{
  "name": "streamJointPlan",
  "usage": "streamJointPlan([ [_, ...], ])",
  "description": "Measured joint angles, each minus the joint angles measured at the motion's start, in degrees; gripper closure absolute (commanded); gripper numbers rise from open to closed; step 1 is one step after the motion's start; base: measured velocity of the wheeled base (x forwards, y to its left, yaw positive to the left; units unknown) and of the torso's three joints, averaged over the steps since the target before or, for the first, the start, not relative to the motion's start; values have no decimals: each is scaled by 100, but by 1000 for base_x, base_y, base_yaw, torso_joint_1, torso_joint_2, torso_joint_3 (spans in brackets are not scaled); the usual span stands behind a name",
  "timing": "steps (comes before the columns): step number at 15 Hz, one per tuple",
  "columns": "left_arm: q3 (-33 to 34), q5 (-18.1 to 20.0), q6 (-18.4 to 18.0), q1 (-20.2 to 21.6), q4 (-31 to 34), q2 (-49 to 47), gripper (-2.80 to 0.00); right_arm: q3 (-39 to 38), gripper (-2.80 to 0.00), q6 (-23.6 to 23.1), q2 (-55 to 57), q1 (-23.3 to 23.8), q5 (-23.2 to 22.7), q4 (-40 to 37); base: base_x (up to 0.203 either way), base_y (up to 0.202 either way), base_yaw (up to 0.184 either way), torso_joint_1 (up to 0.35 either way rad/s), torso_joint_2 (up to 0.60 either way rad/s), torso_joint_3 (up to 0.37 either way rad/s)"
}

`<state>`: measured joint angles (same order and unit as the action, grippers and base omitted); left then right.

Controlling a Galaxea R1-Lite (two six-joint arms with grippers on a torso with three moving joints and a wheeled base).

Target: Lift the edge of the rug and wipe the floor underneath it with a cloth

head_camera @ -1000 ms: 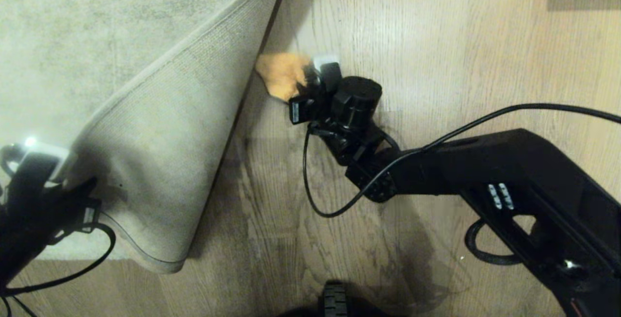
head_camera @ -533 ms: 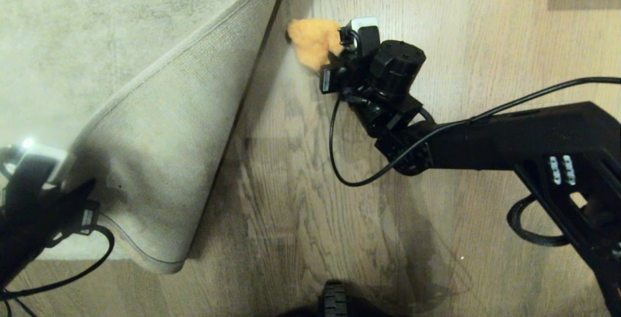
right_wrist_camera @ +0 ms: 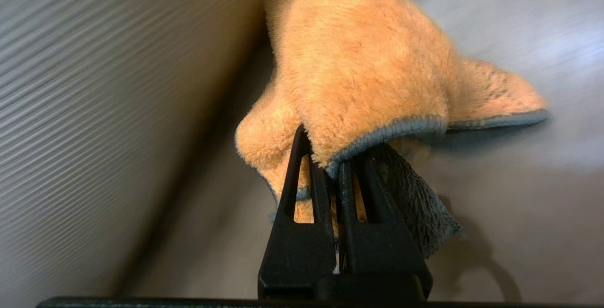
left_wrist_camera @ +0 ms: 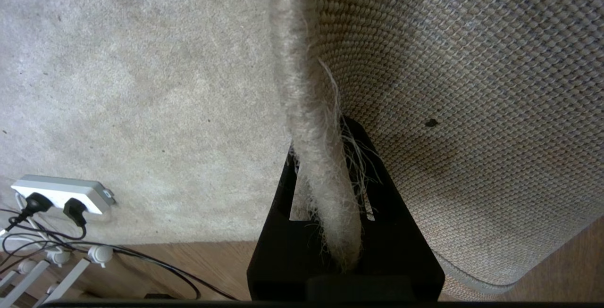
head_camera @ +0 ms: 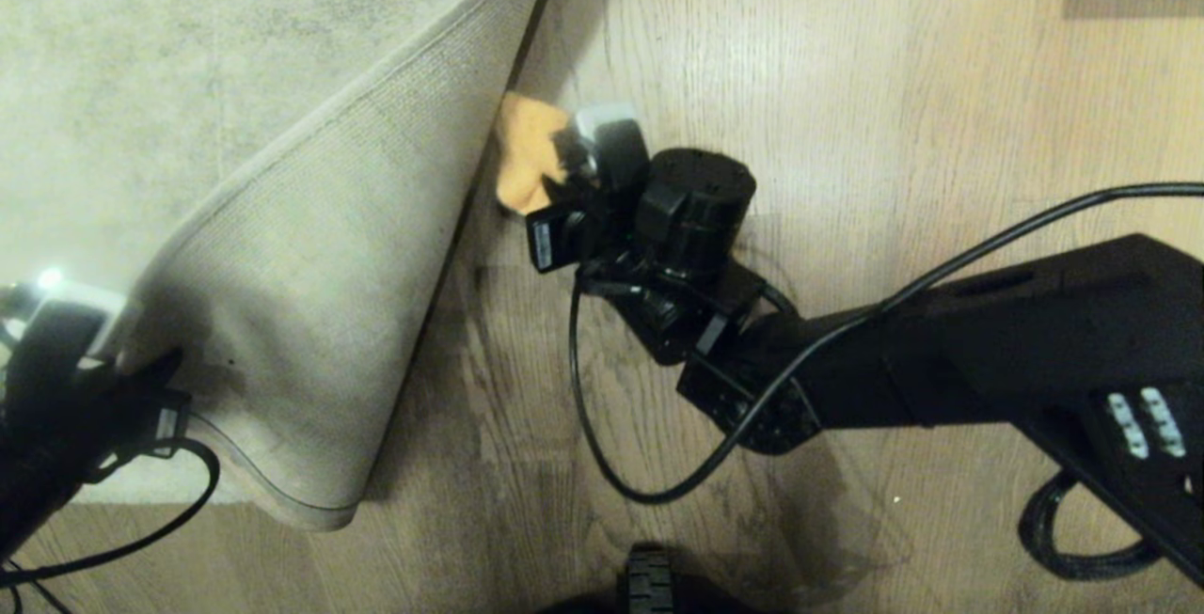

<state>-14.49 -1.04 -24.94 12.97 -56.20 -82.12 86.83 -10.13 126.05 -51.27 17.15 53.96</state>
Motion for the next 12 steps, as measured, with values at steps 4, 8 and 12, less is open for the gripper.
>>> streamJointPlan([
  [4, 2, -1, -9, -4, 6, 1, 0, -681, 0, 21, 308, -603, -13, 686, 0, 0, 0, 0, 0, 0],
  [8, 74, -6, -41, -7, 5, -11, 0, -293, 0, 70, 983, -775, -53, 1000, 0, 0, 0, 0, 0, 0],
  [12, 293, 10, -217, -30, -9, -5, 0, 686, 0, 112, 1564, -445, -69, 810, 0, 0, 0, 0, 0, 0],
])
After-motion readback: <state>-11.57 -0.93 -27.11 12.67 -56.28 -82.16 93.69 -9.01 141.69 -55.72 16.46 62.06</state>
